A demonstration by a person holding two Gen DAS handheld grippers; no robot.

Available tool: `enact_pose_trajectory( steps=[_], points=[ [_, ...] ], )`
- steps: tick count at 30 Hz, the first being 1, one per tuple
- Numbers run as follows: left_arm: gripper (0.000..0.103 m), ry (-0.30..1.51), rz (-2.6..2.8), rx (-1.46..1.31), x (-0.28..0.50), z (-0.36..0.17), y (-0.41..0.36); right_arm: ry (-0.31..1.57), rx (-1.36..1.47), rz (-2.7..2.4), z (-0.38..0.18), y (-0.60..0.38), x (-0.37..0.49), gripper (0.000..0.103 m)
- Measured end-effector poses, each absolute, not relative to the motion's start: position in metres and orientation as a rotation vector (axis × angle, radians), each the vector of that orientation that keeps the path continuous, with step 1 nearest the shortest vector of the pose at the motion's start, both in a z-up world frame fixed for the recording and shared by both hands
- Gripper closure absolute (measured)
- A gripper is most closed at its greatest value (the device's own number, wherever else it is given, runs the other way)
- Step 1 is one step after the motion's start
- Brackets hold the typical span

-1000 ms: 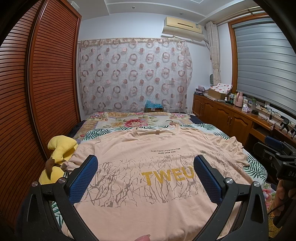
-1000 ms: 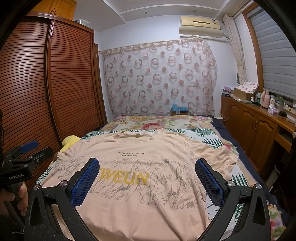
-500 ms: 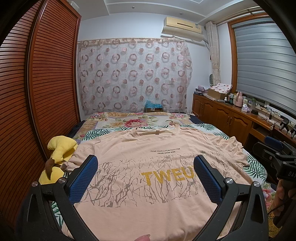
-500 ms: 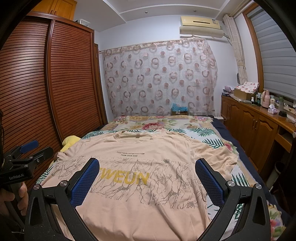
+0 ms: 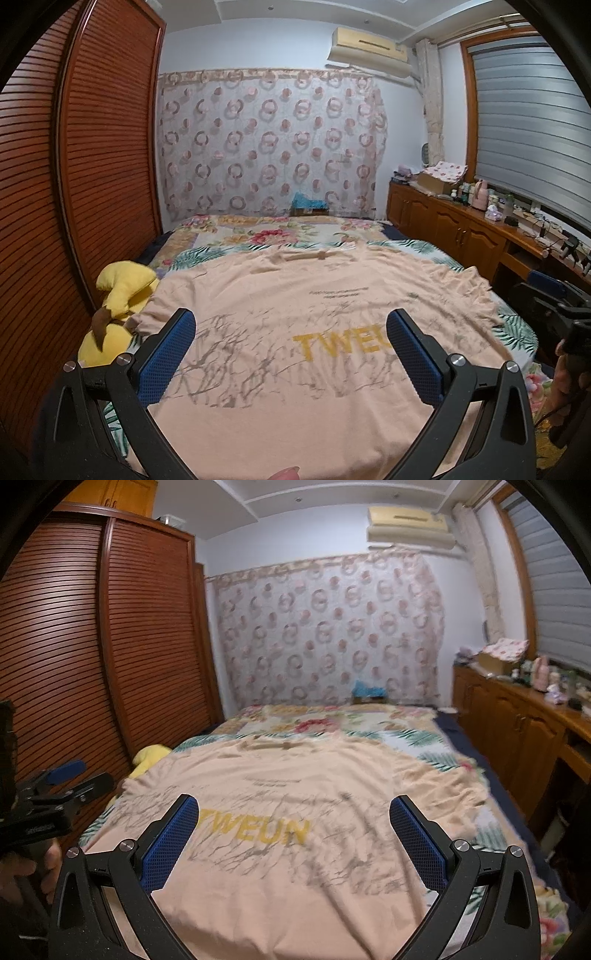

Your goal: Fold small clothes

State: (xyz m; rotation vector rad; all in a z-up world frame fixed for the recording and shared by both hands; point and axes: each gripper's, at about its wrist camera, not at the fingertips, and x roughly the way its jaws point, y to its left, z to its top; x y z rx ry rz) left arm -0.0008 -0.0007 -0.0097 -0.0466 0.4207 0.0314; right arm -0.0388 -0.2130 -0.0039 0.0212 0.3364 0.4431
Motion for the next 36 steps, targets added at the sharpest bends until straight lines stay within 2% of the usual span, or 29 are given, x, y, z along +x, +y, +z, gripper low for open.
enact_pose_trajectory(
  steps=[22, 30, 33, 36],
  points=[
    [0.000, 0.574, 0.191, -0.132, 0.014, -0.060, 0.123, 0.470, -0.089, 0.617, -0.003, -0.185, 0.020, 0.000],
    [0.000, 0.656, 0.174, -0.166, 0.046, -0.070, 0.166, 0.606, -0.088, 0.681, -0.019, -0.178, 0.066, 0.001],
    [0.007, 0.705, 0.150, -0.186, 0.065, -0.075, 0.177, 0.634, -0.084, 0.680, -0.019, -0.177, 0.081, 0.001],
    [0.021, 0.755, 0.125, -0.220, 0.086, -0.080, 0.187, 0.640, -0.092, 0.672, -0.012, -0.178, 0.093, 0.001]
  ],
)
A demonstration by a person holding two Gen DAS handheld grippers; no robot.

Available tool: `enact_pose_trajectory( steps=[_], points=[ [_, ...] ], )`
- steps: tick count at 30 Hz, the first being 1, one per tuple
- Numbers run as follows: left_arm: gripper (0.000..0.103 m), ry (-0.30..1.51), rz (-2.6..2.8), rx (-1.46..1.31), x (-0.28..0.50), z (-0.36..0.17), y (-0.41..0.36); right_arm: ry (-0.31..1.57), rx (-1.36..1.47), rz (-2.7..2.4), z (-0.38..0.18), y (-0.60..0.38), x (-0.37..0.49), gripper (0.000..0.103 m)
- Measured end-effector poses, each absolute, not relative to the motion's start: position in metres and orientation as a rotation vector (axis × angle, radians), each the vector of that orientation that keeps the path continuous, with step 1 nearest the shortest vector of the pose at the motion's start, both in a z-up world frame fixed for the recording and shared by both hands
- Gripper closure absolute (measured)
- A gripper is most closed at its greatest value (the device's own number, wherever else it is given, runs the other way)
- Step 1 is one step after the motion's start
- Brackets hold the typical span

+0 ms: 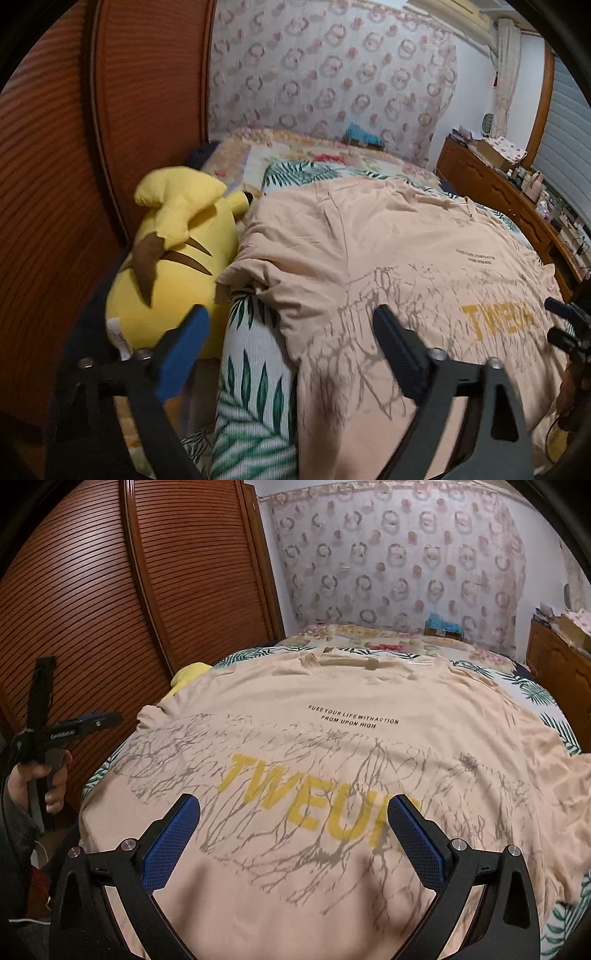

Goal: Fold small clothes
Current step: 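Grasp the shirt side edge by the yellow plush with the left gripper, fold it inward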

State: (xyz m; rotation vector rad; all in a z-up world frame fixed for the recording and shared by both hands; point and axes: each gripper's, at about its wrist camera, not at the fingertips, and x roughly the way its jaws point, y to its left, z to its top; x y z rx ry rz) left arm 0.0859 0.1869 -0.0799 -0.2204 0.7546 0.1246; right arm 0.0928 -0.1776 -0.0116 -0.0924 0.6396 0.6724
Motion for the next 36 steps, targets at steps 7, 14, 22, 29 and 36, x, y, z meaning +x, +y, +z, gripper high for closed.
enact_pose_trajectory(
  steps=[7, 14, 22, 29, 36],
  points=[
    [0.043, 0.866, 0.138, -0.324, 0.130, -0.093, 0.220, 0.663, -0.122, 0.662, -0.013, -0.152, 0.112, 0.001],
    [0.057, 0.950, 0.143, -0.454, 0.155, -0.112, 0.246, 0.680, -0.165, 0.642, -0.025, -0.126, 0.119, 0.001],
    [0.091, 0.929, 0.145, -0.328, 0.159, -0.101, 0.235, 0.708, -0.164, 0.635, -0.035, -0.117, 0.125, 0.001],
    [0.092, 0.789, 0.141, -0.132, 0.156, -0.056, 0.199, 0.724, -0.129, 0.633, -0.039, -0.125, 0.132, 0.002],
    [0.092, 0.734, -0.073, 0.009, 0.147, -0.021, 0.120, 0.689, -0.163, 0.618, -0.039, -0.120, 0.124, 0.002]
  ],
)
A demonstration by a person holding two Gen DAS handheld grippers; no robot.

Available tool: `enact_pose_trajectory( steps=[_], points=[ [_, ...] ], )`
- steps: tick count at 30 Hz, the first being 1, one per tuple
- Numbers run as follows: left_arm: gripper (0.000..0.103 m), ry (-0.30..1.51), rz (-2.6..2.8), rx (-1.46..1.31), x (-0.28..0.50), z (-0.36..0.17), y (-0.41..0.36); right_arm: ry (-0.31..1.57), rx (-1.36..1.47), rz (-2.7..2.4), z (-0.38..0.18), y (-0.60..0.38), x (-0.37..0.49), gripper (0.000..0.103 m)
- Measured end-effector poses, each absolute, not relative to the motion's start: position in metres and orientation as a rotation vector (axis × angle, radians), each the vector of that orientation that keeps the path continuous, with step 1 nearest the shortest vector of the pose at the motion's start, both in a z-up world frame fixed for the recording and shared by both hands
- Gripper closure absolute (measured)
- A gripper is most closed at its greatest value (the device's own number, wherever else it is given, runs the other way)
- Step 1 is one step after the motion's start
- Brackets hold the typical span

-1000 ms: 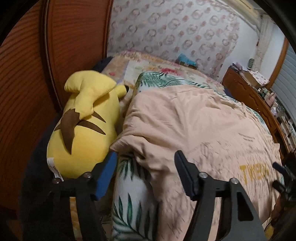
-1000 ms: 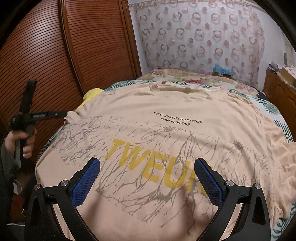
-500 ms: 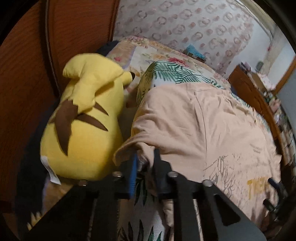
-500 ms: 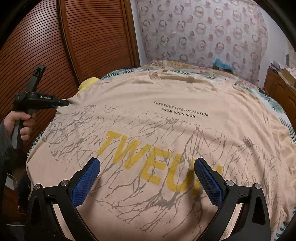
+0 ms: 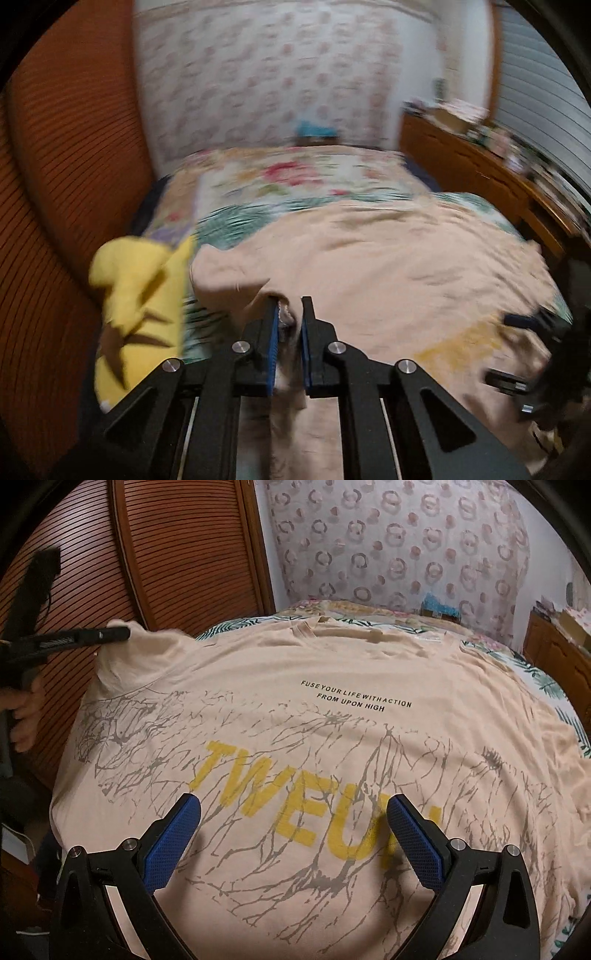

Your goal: Fold small clothes

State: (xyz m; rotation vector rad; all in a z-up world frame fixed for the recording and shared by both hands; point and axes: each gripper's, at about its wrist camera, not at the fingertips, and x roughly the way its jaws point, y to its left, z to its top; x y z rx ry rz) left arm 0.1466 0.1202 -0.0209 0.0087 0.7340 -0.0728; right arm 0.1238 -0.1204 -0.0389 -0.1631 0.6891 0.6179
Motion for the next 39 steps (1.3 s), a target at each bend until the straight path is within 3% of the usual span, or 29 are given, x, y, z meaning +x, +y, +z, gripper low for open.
enact_pose_trajectory(
  steps=[6, 10, 15, 24, 31, 39],
  points=[
    [0.078, 0.747, -0.151, 0.055, 0.123, -0.030, 0.097, 0.680, -0.159, 0.617, -0.041, -0.122, 0.118, 0.002],
    [0.055, 0.745, -0.141, 0.043, 0.110, -0.038, 0.102, 0.684, -0.154, 0.622, -0.040, -0.124, 0.118, 0.002],
    [0.048, 0.810, -0.100, 0.010, 0.114, -0.065, 0.117, 0.686, -0.147, 0.624, -0.039, -0.125, 0.117, 0.002],
    [0.048, 0.907, -0.042, -0.007, 0.126, -0.109, 0.136, 0.691, -0.144, 0.630, -0.037, -0.126, 0.121, 0.002],
    [0.023, 0.874, -0.048, -0.013, 0.127, -0.114, 0.138, 0.698, -0.141, 0.635, -0.038, -0.125, 0.121, 0.002],
    [0.020, 0.874, -0.050, -0.020, 0.130, -0.115, 0.141, 0.727, -0.144, 0.666, -0.039, -0.122, 0.126, 0.004]
  ],
)
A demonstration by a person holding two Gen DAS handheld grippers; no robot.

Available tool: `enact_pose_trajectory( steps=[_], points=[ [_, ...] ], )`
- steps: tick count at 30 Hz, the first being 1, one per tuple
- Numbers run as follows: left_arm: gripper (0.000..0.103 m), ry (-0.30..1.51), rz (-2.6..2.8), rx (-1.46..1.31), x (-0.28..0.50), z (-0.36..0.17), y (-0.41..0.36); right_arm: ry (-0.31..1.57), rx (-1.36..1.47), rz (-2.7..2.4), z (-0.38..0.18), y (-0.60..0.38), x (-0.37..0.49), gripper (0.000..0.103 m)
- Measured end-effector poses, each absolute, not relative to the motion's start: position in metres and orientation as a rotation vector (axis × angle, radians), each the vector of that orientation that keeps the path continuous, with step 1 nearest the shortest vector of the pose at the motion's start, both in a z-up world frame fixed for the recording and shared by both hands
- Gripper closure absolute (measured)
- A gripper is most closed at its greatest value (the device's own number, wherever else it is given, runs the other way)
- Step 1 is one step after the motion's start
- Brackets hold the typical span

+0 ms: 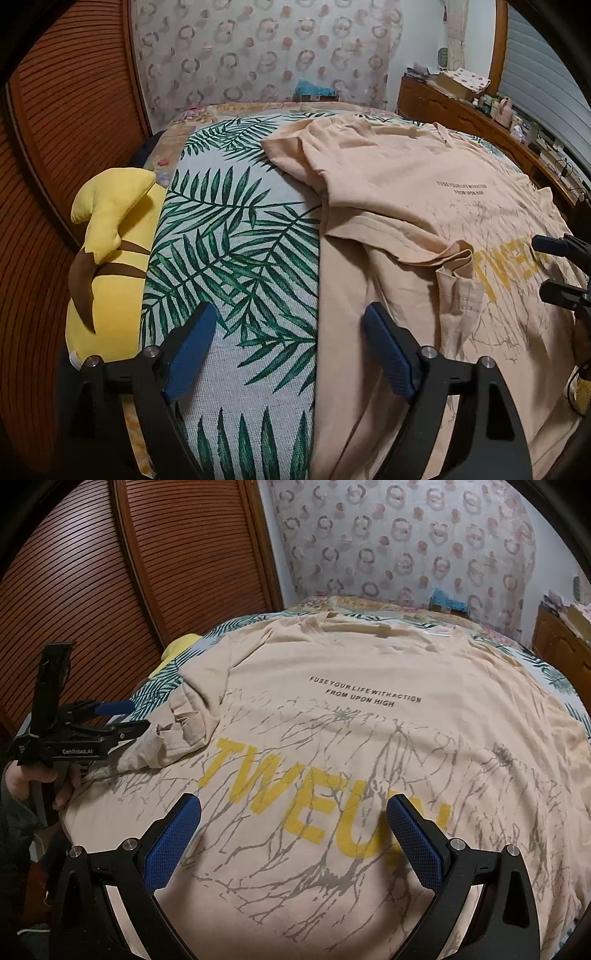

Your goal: Fold small clothes

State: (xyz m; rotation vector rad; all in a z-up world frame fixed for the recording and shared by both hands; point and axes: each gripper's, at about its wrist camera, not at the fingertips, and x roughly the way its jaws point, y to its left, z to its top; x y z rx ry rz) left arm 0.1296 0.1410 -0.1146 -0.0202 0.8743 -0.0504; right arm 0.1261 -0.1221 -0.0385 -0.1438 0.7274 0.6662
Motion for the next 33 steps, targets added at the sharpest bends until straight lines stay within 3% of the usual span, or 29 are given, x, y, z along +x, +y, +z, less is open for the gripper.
enact_pose_trajectory(
  steps=[2, 12, 26, 28, 33],
  points=[
    [0.020, 0.873, -0.048, -0.019, 0.129, -0.115, 0.141, 0.733, -0.165, 0.684, -0.037, -0.116, 0.129, 0.008],
    [0.020, 0.862, -0.036, -0.028, 0.127, -0.117, 0.142, 0.697, -0.211, 0.878, -0.005, -0.040, 0.154, 0.054],
    [0.020, 0.860, -0.031, -0.033, 0.126, -0.118, 0.143, 0.762, -0.415, 0.834, -0.036, 0.058, 0.191, 0.054],
    [0.020, 0.860, -0.031, -0.033, 0.126, -0.118, 0.144, 0.760, -0.397, 0.821, -0.035, 0.056, 0.194, 0.083],
    [0.020, 0.860, -0.030, -0.034, 0.126, -0.118, 0.144, 0.738, -0.321, 0.667, -0.028, 0.027, 0.211, 0.086]
  ],
)
